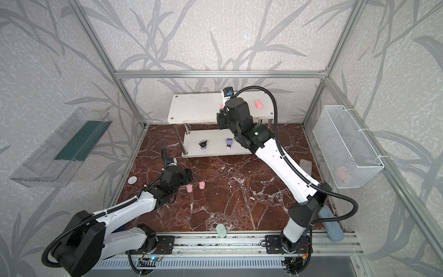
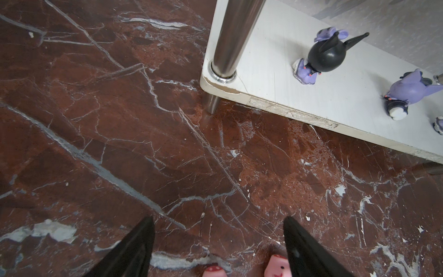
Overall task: Organize plastic toys on shelves
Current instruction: Pick up the plastic toy from the center of the table, then place the plastic toy on the shelf.
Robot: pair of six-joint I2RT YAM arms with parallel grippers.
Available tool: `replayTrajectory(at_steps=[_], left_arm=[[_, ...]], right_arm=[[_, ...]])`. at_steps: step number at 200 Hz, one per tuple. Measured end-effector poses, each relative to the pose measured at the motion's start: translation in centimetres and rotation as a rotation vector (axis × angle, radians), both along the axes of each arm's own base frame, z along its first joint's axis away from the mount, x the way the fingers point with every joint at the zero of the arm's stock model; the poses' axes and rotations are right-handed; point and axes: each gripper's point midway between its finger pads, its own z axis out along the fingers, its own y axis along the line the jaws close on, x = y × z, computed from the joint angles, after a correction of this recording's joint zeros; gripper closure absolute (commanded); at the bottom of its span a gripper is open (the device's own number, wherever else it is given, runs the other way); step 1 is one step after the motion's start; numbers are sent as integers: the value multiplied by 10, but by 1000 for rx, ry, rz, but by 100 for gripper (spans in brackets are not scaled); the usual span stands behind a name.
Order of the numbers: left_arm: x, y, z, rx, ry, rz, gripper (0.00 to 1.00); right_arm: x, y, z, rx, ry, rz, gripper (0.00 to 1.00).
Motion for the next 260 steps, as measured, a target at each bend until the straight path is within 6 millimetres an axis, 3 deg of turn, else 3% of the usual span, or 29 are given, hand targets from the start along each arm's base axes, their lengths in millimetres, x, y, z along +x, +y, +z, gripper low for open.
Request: replayTrajectory(at_steps=[36, 80, 260], left_arm=[[0, -1, 0, -5, -1, -2, 17], [1, -3, 1, -16, -4, -8, 18], [4, -7, -7, -28, 11, -22, 17]], right_arm=[[34, 10, -14, -31, 57, 0, 75], [60, 4, -26, -53, 106, -35, 74], [83, -26, -52, -85, 199, -112, 72]])
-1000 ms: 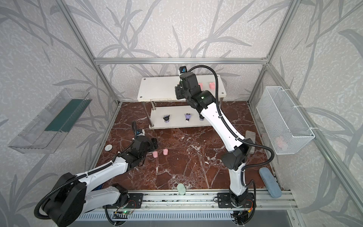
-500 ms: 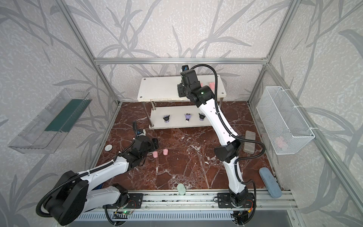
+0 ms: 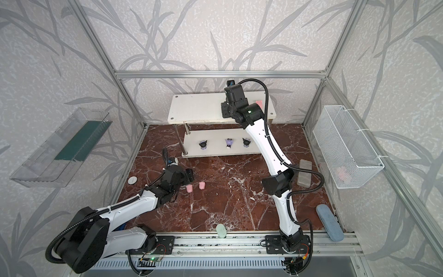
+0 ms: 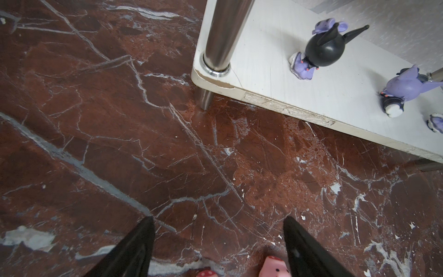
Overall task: Organize plastic toys on shelves
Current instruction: Place the plastic toy on the shelf.
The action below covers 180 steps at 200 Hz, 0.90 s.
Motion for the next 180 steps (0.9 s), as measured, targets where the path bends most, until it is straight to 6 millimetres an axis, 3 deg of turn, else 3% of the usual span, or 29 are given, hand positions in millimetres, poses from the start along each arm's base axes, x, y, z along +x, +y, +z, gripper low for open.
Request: replayTrajectory(at_steps=[49, 180], left_arm=[[0, 0, -4, 1, 10, 2, 17], [-1, 2, -9, -2, 18, 5, 17]], right_arm=[[2, -1, -4, -3, 7, -4, 72], [4, 0, 2, 9, -9, 3, 55]])
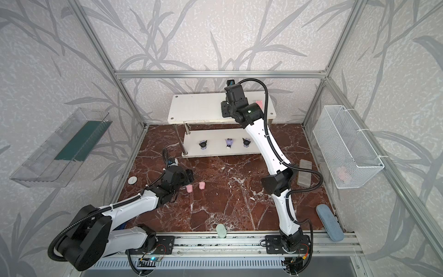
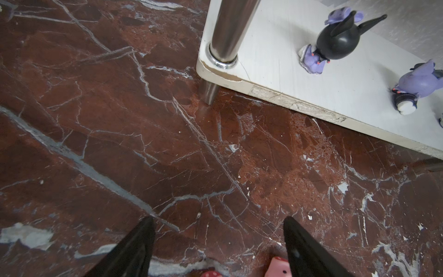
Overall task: Organize plastic toys on shelves
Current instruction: Place the plastic toy on the shelf.
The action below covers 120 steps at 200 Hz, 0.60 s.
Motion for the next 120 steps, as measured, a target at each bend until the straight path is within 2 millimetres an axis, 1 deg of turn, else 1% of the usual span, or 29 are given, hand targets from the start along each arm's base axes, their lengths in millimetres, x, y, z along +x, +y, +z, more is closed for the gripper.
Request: replayTrajectory(at_steps=[68, 93, 120], left_arm=[[1, 1, 0, -1, -1, 4, 17], [1, 1, 0, -1, -1, 4, 17], [1, 1, 0, -1, -1, 4, 17]], right_arm=[[1, 2, 5, 11, -18, 10, 51], [-3, 1, 18, 24, -45, 17, 50], [-15, -5, 46, 45, -100, 31, 49]])
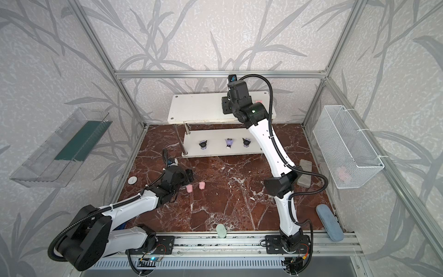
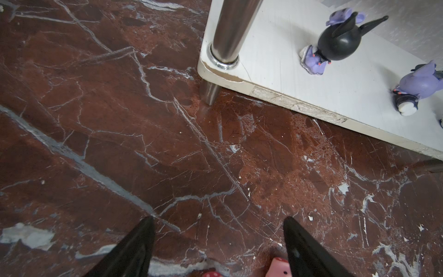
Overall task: Organize plastic toys on shelves
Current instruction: Place the plastic toy on the shelf, then pick up the plastic toy from the center of the table.
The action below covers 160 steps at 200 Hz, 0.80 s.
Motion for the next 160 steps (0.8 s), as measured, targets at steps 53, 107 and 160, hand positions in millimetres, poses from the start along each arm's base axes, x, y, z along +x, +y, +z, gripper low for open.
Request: replayTrajectory(at_steps=[53, 107, 160], left_arm=[[-1, 2, 6, -6, -12, 3, 17], [-8, 6, 13, -6, -8, 4, 17], [-24, -1, 10, -50, 49, -34, 20]], right_arm=[[-52, -26, 54, 57, -146, 30, 49], [-150, -51, 17, 95, -260, 112, 49], [-225, -64, -87, 103, -187, 217, 49]])
